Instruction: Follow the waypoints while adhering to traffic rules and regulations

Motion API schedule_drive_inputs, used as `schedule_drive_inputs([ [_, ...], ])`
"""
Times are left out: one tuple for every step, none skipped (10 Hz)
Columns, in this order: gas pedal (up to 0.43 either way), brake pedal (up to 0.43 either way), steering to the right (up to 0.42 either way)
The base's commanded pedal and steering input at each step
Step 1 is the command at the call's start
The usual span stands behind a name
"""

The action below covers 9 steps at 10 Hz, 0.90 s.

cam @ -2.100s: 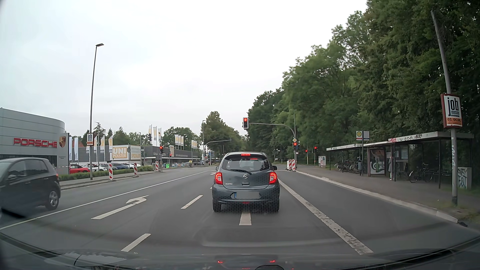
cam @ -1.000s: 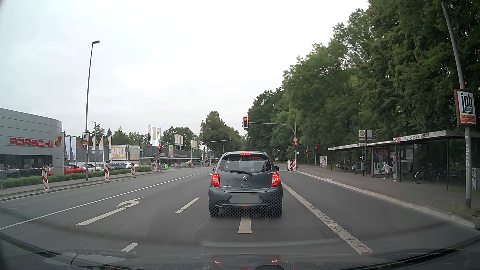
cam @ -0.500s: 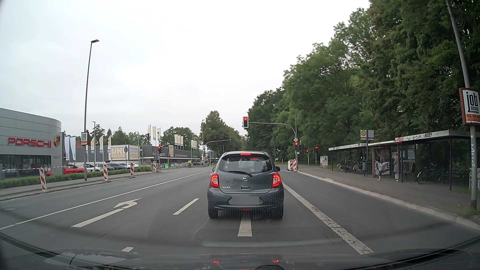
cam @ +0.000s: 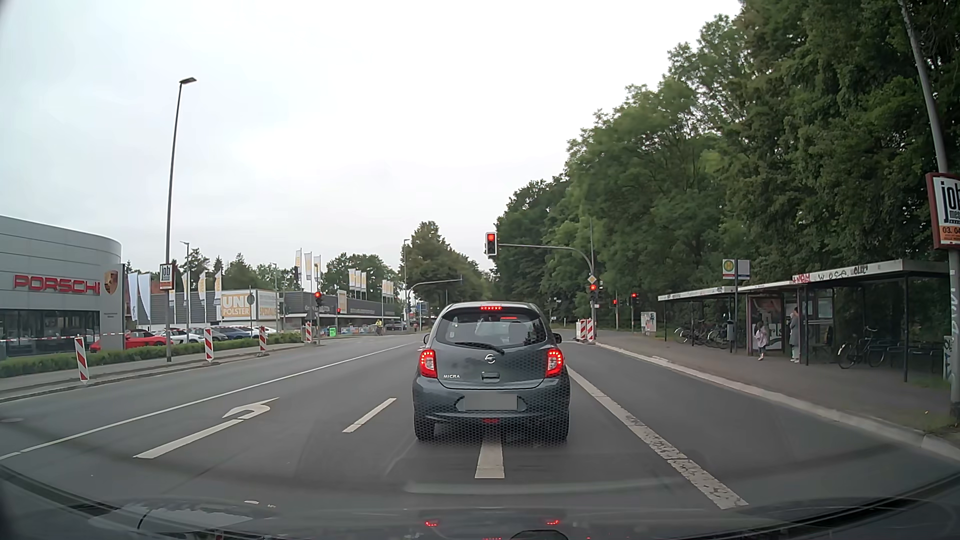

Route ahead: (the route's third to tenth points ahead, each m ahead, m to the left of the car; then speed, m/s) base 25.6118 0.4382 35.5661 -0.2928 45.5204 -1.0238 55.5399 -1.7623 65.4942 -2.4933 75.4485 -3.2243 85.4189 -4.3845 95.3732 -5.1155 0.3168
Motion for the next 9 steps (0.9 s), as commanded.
schedule_drive_inputs([
  [0.000, 0.110, -0.003],
  [0.000, 0.110, -0.003],
  [0.000, 0.110, -0.003],
  [0.000, 0.110, -0.003],
  [0.000, 0.110, -0.003],
  [0.000, 0.110, -0.003],
  [0.000, 0.110, -0.003],
  [0.000, 0.110, -0.003],
  [0.000, 0.110, -0.003],
])
